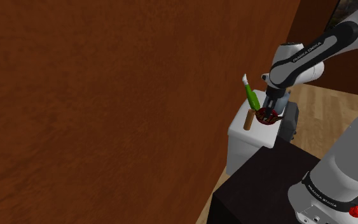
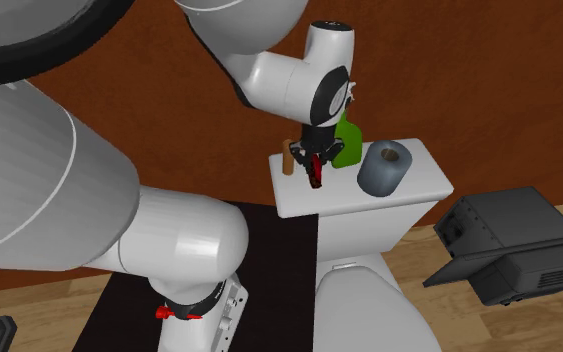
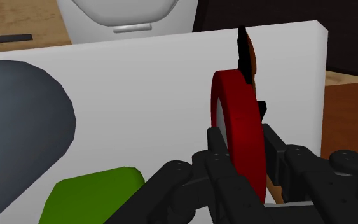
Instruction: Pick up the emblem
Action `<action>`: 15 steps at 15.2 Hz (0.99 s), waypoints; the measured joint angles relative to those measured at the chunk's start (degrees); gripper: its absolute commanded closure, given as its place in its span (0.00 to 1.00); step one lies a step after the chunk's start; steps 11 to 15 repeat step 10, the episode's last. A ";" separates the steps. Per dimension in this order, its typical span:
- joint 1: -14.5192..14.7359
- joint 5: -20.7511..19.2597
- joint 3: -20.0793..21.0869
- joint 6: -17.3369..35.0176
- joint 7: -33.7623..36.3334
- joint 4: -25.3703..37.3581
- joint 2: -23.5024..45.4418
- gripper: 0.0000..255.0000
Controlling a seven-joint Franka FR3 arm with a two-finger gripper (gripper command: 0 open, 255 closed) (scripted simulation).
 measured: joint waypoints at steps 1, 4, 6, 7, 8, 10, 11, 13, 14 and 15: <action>-0.10 -0.19 0.28 -1.02 0.27 0.26 -0.79 1.00; -0.60 -0.84 1.03 -4.33 0.74 1.06 -3.40 1.00; -0.72 -1.01 1.63 -6.33 1.14 1.65 -4.84 1.00; -0.87 -1.12 1.81 -7.40 1.14 2.02 -5.56 1.00; -1.07 -1.32 2.13 -8.53 1.32 2.18 -6.55 1.00; -1.14 -1.30 2.40 -9.97 1.30 2.86 -7.34 1.00; -1.14 -1.30 2.40 -9.97 1.30 2.86 -7.34 1.00; -1.14 -1.30 2.40 -9.97 1.30 2.86 -7.34 1.00; -1.14 -1.30 2.40 -9.97 1.30 2.86 -7.34 1.00; -1.14 -1.30 2.40 -9.97 1.30 2.86 -7.34 1.00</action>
